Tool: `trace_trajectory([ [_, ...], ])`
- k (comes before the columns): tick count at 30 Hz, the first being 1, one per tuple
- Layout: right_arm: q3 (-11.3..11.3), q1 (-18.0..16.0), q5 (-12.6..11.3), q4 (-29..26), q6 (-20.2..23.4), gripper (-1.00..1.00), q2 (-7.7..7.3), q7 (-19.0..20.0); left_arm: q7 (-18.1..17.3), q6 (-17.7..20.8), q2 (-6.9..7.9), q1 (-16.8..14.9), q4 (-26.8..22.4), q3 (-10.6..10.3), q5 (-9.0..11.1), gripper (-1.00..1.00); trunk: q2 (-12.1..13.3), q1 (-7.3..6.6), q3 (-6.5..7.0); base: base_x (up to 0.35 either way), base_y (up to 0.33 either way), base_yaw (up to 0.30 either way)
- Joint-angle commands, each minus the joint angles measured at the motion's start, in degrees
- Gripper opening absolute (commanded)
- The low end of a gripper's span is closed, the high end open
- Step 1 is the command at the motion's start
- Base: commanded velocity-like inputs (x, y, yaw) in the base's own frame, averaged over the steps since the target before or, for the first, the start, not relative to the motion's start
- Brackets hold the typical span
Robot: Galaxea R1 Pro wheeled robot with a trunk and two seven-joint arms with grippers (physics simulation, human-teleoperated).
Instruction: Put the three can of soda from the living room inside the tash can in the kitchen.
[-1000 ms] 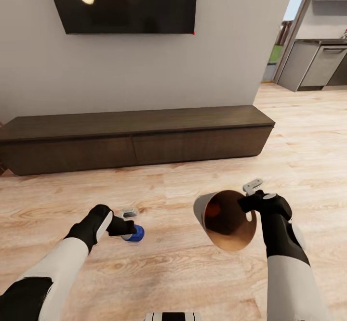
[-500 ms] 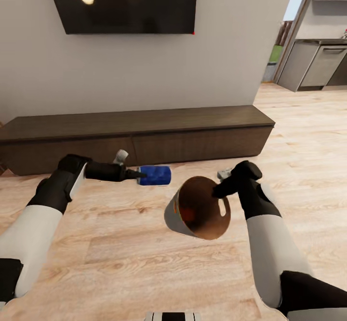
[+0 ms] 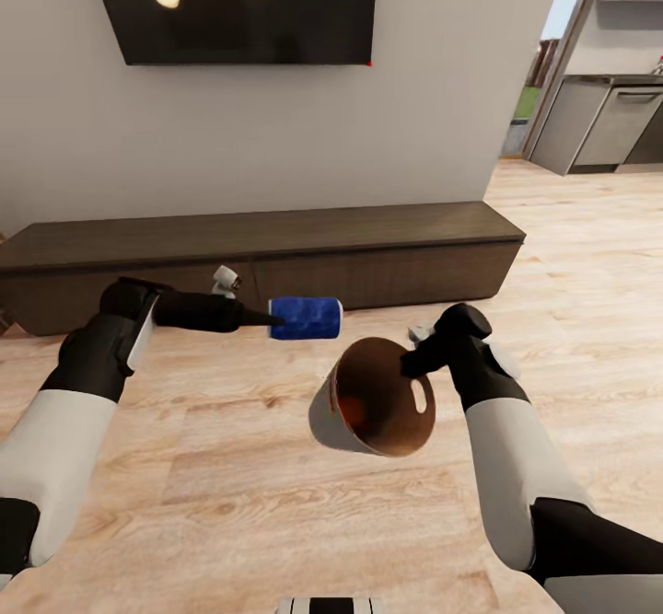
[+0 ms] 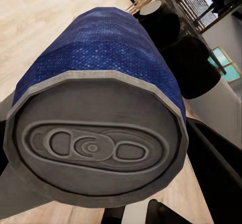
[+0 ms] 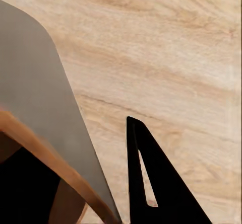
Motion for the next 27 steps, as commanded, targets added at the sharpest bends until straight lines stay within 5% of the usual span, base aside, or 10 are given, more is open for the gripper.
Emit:
trace_trajectory([
  [1,0.0,0.0,1.0,0.0,0.0,-1.00,-0.01,0.1,-0.1,0.0,-0.05,0.0,-0.1,0.0,-0.1,-1.00,0.0,0.00,0.00,0.000,0.000,0.000],
  [4,0.0,-0.1,1.0,0.0,0.0,-1.00,0.04,0.1,-0.1,0.0,-0.93,0.0,-0.5,-0.7,-0.2,-1.00,0.0,0.00,0.00,0.000,0.000,0.000],
  [8,0.2,-0.9,1.0,0.3,0.0,-1.00,0.17,0.1,0.3,0.0,-3.13,0.0,-0.7,-5.3,-0.5,-1.00,0.0,0.00,0.00,0.000,0.000,0.000],
  [14,0.2,-1.9,0.9,2.3,0.0,-1.00,0.13,0.0,1.5,0.0,-5.44,0.0,-0.7,-7.1,-0.7,-1.00,0.0,0.00,0.00,0.000,0.000,0.000],
  [27,0.1,-3.1,0.9,3.8,0.0,-1.00,0.03,0.0,2.7,0.0,-8.34,0.1,-1.8,-10.9,-7.1,-1.00,0.0,0.00,0.00,0.000,0.001,0.000],
])
